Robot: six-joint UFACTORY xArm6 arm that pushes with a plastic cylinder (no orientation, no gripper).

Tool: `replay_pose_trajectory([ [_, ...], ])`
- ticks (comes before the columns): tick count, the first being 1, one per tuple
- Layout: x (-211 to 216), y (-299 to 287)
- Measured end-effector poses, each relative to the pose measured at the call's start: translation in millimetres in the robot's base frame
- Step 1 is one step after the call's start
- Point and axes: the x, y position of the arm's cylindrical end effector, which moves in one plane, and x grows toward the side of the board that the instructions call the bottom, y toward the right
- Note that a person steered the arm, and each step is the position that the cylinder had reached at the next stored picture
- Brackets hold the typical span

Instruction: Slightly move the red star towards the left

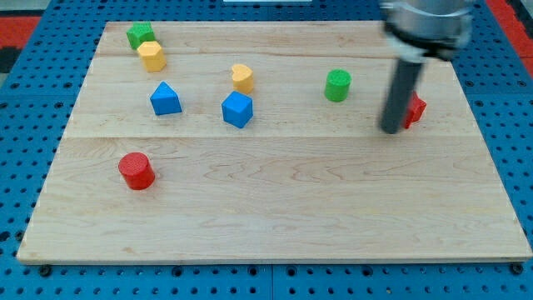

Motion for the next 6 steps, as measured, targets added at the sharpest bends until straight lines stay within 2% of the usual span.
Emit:
replay_pose_trajectory([
  [1, -23.1, 26.6],
  [3, -103.4, -25.9],
  [4, -144.5, -27.0],
  [5, -160.4, 15.0],
  [6, -183.6, -0.6],
])
